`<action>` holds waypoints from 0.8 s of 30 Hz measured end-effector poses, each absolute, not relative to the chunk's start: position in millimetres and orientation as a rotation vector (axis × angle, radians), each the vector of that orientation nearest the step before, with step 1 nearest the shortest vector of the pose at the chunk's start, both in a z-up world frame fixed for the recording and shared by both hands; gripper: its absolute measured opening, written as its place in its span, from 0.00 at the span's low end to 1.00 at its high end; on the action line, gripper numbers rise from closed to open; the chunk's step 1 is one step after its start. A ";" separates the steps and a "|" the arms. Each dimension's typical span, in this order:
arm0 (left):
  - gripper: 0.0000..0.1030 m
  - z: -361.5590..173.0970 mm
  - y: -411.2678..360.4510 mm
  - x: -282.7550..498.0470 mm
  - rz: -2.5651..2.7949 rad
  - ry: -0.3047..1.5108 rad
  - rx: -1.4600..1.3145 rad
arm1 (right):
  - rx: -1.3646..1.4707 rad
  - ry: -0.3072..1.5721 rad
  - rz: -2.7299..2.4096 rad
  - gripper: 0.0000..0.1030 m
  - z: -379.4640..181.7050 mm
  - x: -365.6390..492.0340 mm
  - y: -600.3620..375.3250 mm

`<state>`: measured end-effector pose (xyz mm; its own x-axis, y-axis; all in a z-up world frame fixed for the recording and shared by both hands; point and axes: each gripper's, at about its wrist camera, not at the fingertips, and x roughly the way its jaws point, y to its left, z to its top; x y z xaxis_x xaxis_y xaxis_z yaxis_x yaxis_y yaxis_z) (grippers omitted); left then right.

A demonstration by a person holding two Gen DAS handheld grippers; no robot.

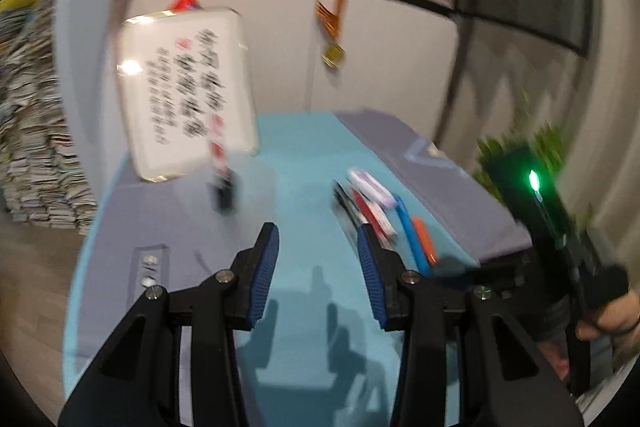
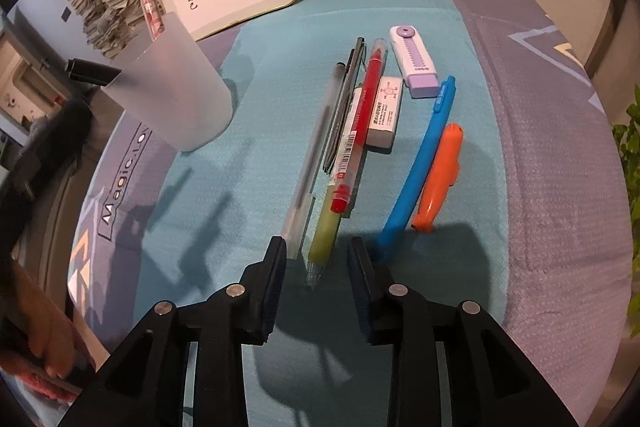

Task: Organize stationery
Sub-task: 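Grasp the clear gel pen with the left gripper while the right gripper approaches the blue pen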

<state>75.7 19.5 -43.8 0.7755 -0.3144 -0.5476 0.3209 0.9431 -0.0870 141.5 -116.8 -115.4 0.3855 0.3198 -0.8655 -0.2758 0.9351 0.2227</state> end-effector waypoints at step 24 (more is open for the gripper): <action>0.14 -108.9 -41.1 118.5 -0.403 0.896 0.072 | 0.217 1.050 0.243 0.30 -102.1 141.4 -183.8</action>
<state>118.5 -41.1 -108.9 0.5553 -0.3112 -0.7713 0.3710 0.9227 -0.1052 141.4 -183.8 -102.1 0.4753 0.3000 -0.8271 -0.0944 0.9520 0.2911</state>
